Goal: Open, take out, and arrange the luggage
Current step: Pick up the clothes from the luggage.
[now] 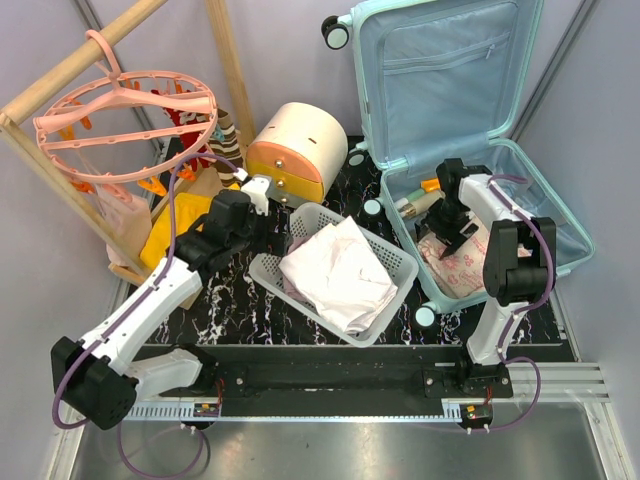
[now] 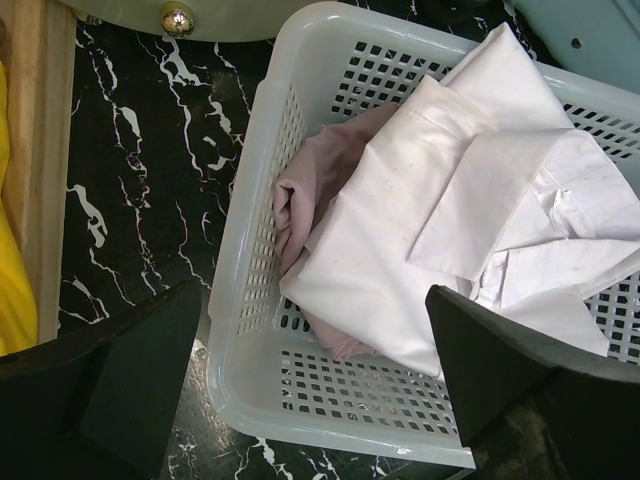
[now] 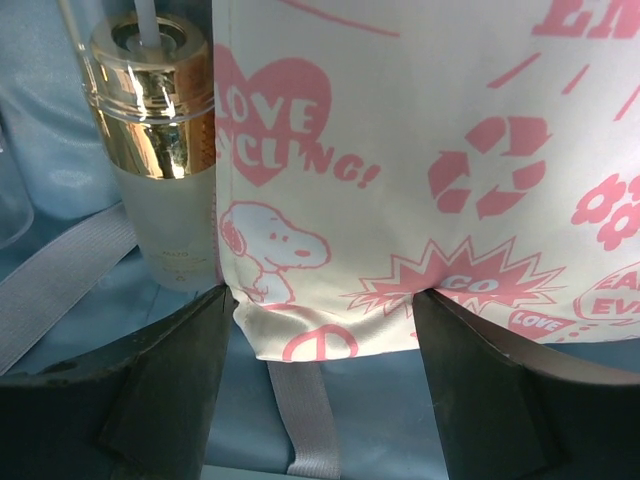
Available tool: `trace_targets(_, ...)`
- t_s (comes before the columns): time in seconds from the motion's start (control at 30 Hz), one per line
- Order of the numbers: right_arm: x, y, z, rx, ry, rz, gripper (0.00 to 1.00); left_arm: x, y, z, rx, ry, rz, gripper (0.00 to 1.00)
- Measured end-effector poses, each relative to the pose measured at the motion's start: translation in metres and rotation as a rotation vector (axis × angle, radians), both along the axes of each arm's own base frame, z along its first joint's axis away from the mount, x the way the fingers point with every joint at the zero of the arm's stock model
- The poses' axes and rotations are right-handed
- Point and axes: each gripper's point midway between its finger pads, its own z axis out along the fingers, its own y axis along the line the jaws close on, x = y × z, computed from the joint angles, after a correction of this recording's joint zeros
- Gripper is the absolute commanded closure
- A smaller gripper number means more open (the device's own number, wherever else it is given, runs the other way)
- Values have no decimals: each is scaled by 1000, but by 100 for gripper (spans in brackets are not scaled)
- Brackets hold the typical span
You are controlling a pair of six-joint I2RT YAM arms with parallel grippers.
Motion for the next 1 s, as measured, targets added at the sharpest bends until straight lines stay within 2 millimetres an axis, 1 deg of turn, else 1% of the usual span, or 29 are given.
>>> trace_targets(0.07,-1,0,-3,0,5,0,26,-1,0,0,-4,-1,2,1)
trace_targets(0.27,-5,-2,-8,-6,16,-2,29,-3,2,0,-8,-2,5,1)
trace_targets(0.43,-8,-4,-16,-20,32,-3,23,-4,2,-2,-12,6,10,1)
trace_targets(0.47,-8,-4,-18,-22,38,-3,24,-5,2,-3,-13,8,11,1)
trace_targets(0.57,-9,-5,-23,-24,56,-3,31,-5,2,-4,-13,12,13,1)
trace_targets(0.6,-10,-5,-24,-25,60,0,33,-5,2,-4,-13,13,13,1)
trace_targets(0.63,-11,-5,-24,-26,67,3,41,-5,2,-4,-13,13,13,1)
trace_targets(0.7,-12,-7,-25,-30,77,10,49,-5,2,-4,-13,12,13,1)
trace_targets(0.73,-15,-8,-25,-37,89,12,55,-5,2,-4,-13,11,13,1)
trace_targets(0.83,-18,-12,-24,-47,103,22,65,-6,2,-2,-17,5,13,1)
trace_targets(0.87,-20,-13,-24,-53,107,24,73,-6,3,-1,-17,4,13,1)
trace_targets(0.9,-20,-13,-23,-53,107,29,78,-6,3,-1,-18,3,13,1)
trace_targets(0.93,-20,-14,-23,-53,105,36,85,-6,3,-1,-18,2,13,1)
trace_targets(0.97,-21,-14,-22,-52,102,39,100,-7,3,-1,-18,2,13,1)
trace_targets(1.0,-20,-13,-21,-48,95,45,100,-7,3,-1,-18,2,13,1)
